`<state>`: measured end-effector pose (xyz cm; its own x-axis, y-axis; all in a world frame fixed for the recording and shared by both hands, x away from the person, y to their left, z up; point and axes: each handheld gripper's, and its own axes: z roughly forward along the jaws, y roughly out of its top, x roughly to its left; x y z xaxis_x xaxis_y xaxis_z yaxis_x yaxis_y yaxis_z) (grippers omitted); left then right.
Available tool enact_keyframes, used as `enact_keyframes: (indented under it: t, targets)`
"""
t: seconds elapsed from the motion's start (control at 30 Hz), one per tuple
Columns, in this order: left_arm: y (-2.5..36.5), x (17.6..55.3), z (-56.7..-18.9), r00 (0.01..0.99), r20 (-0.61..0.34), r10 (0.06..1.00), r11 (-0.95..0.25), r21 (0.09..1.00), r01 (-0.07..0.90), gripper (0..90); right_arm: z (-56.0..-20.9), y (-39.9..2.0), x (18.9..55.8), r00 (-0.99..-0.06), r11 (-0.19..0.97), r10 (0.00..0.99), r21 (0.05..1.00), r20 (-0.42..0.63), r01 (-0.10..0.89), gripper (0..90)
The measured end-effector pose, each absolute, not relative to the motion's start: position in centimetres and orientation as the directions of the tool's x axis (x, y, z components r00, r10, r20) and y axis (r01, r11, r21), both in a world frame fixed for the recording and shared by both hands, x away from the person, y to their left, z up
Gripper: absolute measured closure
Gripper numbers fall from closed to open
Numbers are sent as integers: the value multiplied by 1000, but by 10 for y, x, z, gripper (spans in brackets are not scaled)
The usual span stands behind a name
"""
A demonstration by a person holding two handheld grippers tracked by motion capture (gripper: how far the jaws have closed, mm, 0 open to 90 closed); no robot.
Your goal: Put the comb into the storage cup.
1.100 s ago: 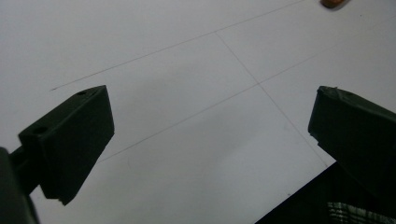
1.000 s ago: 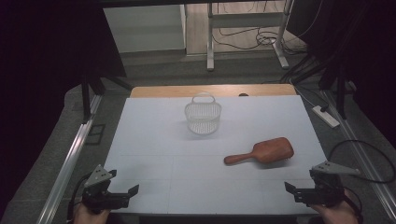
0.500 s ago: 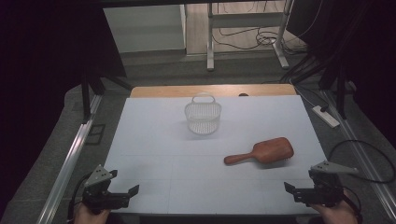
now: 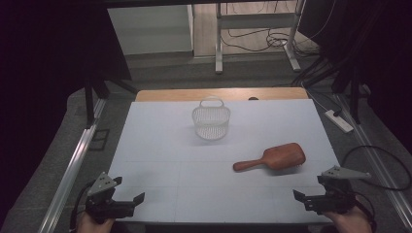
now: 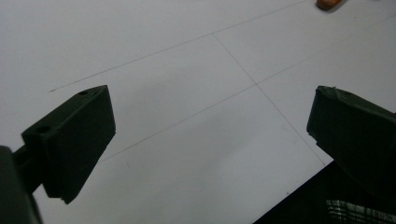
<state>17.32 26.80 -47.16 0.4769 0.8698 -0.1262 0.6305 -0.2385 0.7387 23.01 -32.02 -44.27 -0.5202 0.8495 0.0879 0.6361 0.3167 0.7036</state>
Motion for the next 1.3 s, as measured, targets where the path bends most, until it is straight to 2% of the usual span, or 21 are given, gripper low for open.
enact_keyframes:
  t: [0.4, 0.83, 1.3]
  targets:
    - [269, 173, -472, 479, -128, 869, -238, 739, 630, 21, -442, -315, 237, -576, 340, 810, 714, 108, 612, 0]
    - [269, 174, -472, 475, -133, 870, -234, 736, 635, 22, -442, -303, 247, -608, 387, 789, 698, 88, 603, 0]
    - [269, 174, -472, 476, -132, 869, -236, 734, 636, 24, -442, -293, 259, -618, 383, 778, 694, 114, 610, 0]
